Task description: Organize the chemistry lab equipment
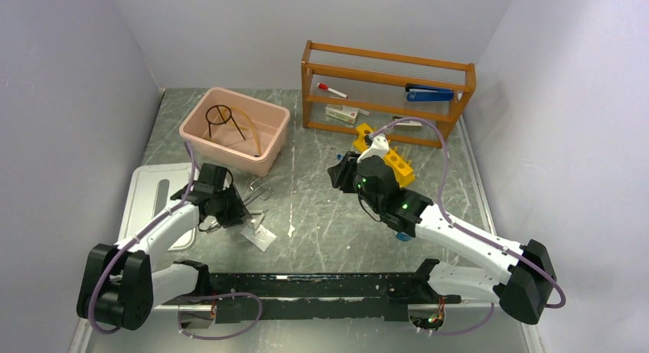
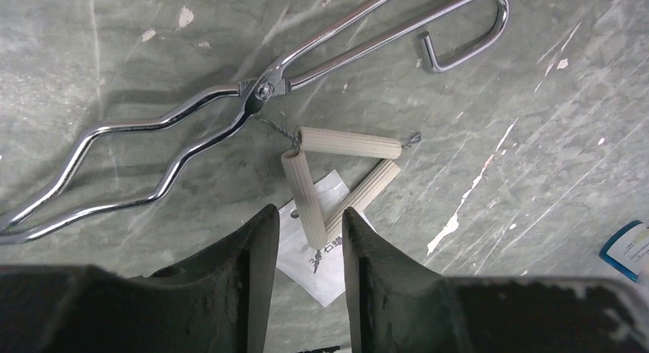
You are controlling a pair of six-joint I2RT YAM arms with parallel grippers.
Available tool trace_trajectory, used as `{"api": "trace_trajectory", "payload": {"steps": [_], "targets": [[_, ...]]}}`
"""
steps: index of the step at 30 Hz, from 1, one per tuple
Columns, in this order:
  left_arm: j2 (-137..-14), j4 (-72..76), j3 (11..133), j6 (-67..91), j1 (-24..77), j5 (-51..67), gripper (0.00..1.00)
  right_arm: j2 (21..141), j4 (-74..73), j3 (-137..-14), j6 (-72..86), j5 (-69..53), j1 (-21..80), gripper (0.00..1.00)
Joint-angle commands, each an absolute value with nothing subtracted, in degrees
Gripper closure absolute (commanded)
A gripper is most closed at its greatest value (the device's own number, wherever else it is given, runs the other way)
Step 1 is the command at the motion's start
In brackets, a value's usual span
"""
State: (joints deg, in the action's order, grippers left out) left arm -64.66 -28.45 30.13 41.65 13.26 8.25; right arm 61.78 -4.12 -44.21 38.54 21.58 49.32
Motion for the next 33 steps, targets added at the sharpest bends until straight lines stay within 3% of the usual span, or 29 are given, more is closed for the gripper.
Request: {"api": "trace_trajectory", "payload": {"steps": [1, 10, 18, 33], "targets": [[-66.9, -24.3, 29.8, 42.5, 14.5, 7.7, 0.60, 61.7, -2.8, -43.9, 38.1, 22.4, 49.0, 0.58], [-72.2, -24.5, 30.5, 44.0, 18.2, 1.6, 0.65, 61.1, -2.6, -43.8, 37.6, 22.8, 49.0, 0.58], [-70.4, -26.8, 32.1, 44.0, 19.6, 0.1, 0.94, 59.7, -2.9, -43.6, 37.5, 23.1, 49.0, 0.58], [-54.2, -35.6, 41.4, 39.3, 19.7, 2.9, 0.95, 57.5, -3.6, -43.5, 38.1, 23.1, 49.0, 0.58]]}}
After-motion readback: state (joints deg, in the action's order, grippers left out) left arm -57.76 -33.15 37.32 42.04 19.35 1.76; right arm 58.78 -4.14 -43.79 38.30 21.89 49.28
